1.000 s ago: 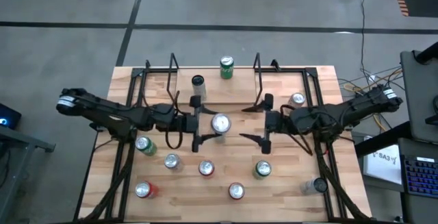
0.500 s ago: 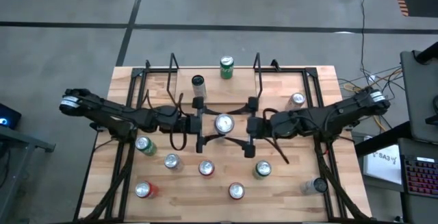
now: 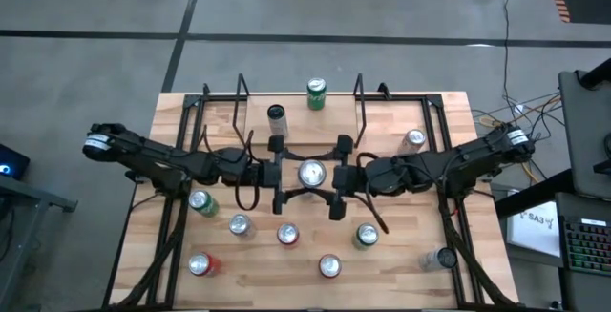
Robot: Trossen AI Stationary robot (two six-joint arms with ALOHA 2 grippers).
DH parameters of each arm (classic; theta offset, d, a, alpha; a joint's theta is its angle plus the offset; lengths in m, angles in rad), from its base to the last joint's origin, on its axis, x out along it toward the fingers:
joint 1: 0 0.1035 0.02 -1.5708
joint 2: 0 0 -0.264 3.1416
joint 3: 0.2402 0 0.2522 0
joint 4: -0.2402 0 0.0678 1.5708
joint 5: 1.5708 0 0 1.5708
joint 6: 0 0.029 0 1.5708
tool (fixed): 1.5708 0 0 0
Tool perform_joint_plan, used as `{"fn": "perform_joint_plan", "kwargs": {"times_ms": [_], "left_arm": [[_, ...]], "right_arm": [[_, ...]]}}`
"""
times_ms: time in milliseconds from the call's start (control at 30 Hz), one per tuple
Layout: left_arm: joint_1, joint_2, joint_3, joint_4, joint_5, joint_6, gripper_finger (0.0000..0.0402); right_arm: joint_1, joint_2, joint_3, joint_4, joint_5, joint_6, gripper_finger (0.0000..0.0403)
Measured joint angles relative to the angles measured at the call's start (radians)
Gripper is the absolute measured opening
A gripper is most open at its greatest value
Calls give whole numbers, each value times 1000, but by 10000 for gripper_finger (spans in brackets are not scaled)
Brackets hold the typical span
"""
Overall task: Sort soda cans
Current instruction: Put the middle red silver soda can on the shelf
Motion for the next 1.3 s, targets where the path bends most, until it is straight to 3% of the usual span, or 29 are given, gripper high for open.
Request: {"fn": "perform_joint_plan", "kwargs": {"times_ms": [200, 433, 600, 800, 967, 1300], "left_arm": [[2, -1, 1, 9, -42, 3, 366], [1, -28, 1, -4, -152, 91, 372], [3, -70, -2, -30, -224, 168, 373], [29, -146, -59, -28, -167, 182, 374], [38, -230, -167, 89, -107, 175, 374], [38, -368, -443, 469, -91, 133, 374]], "right_arm": [[-21, -12, 0, -3, 2, 56, 283], [-61, -60, 0, -33, 12, 130, 283], [-111, -118, 0, -114, 121, 177, 283], [-224, -127, -39, -145, 143, 295, 283], [-322, -89, -121, -131, 139, 482, 283], [-367, 32, -181, -91, 324, 709, 283]]}}
